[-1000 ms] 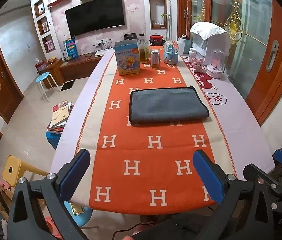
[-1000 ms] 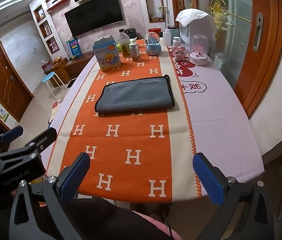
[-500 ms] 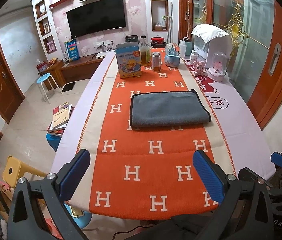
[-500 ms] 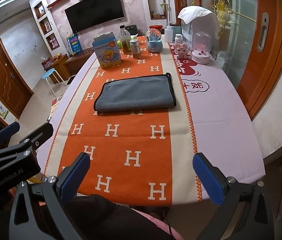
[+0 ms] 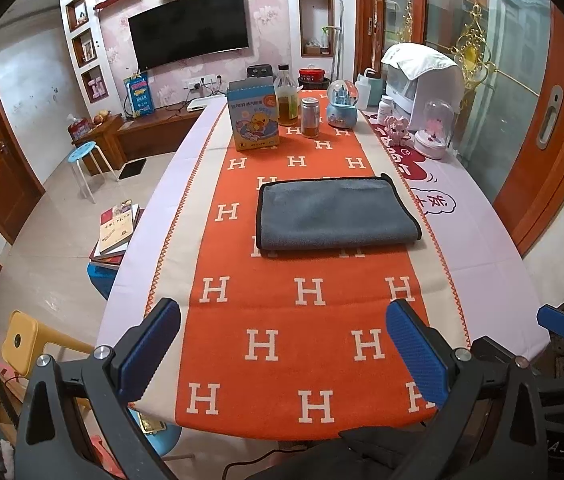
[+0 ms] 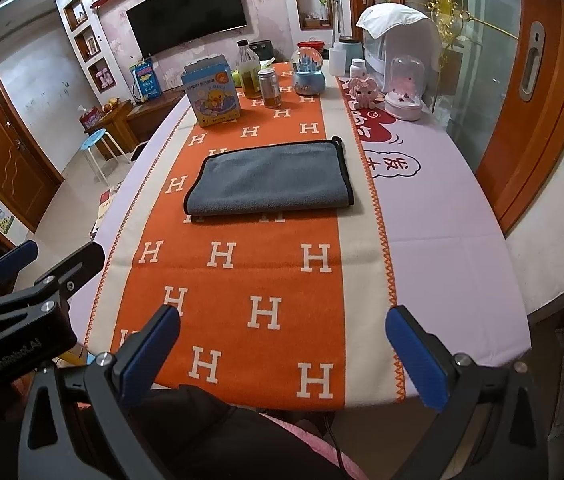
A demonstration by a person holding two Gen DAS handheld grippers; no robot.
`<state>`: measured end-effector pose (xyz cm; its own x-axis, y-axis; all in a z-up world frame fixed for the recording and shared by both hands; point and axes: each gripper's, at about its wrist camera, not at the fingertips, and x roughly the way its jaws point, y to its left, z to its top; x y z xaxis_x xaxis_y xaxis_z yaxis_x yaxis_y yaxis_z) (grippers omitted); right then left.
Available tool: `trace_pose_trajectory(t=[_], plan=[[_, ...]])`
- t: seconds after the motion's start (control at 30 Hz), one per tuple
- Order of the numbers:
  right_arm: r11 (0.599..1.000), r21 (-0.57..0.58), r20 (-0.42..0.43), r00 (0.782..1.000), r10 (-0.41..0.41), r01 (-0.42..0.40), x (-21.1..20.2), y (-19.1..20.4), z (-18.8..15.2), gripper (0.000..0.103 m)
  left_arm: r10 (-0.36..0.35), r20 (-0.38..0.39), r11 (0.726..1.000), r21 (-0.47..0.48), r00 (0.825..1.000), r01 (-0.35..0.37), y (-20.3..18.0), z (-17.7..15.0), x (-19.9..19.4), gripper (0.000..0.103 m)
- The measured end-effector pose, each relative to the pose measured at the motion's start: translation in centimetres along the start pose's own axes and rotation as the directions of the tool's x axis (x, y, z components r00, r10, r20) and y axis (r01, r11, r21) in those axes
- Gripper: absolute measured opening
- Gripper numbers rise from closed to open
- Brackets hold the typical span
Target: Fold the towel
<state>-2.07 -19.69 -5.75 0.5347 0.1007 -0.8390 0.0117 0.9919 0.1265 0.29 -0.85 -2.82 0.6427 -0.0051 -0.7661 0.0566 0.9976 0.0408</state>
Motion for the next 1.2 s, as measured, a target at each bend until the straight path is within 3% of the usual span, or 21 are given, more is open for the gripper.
trace_pose_trajectory(t=[1.2], plan=[[1.000,-0.002,-0.008,1.000,-0.001,0.001,0.21,0.28,-0.04,0.103,0.000,-0.005,1.000,-0.002,1.000,0.000,0.11,-0.20,0.38,0.102]])
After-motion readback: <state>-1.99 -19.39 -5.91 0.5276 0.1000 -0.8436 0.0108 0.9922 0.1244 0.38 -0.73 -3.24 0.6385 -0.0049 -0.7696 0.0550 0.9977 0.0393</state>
